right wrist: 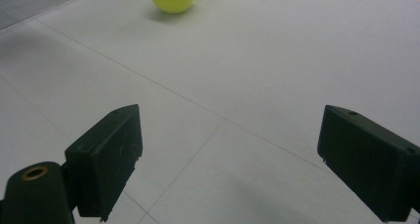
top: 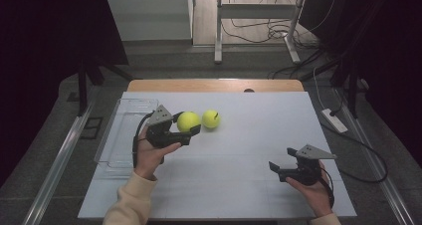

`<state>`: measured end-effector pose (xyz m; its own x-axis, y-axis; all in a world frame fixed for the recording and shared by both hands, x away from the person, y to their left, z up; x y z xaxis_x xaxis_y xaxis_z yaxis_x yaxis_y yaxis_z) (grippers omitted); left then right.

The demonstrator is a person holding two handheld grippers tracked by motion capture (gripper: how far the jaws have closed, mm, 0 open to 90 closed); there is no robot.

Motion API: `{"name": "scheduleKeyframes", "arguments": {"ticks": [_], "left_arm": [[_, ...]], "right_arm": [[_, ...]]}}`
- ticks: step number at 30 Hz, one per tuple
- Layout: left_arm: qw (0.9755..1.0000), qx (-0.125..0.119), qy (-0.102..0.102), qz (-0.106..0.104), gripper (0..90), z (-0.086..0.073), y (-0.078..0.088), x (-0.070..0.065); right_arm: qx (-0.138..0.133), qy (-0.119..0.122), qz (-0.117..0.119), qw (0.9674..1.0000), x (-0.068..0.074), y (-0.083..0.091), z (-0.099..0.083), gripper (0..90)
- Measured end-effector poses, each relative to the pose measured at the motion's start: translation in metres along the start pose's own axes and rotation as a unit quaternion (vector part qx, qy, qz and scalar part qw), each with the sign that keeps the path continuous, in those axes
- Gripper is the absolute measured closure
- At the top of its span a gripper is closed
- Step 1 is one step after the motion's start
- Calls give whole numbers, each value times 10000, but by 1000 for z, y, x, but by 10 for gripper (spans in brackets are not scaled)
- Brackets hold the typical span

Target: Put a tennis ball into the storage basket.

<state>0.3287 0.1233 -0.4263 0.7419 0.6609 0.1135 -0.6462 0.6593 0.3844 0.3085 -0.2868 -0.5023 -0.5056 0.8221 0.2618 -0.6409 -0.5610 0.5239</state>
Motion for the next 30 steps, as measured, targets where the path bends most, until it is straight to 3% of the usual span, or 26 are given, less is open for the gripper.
{"name": "scheduleKeyframes", "arguments": {"ticks": [11,30], "left_arm": [[9999,-18,122,97,268,-4,5,8],[9984,57,284,489,268,-10,15,25]], "right_arm": [[3,23,-18,10000,0,0,0,102],[12,20,-26,10000,0,-1,0,101]]}}
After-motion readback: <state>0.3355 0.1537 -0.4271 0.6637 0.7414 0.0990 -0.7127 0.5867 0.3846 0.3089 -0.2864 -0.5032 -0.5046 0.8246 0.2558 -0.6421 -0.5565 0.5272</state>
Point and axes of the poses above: each handheld gripper's, and its own axes: y roughly backward along the jaws, z roughly out of its top, x roughly to its left, the point moved 2 cm from there along -y, roughly forward along the jaws, and after that the axes turned 15 degrees about -y, right-handed, at the moved point
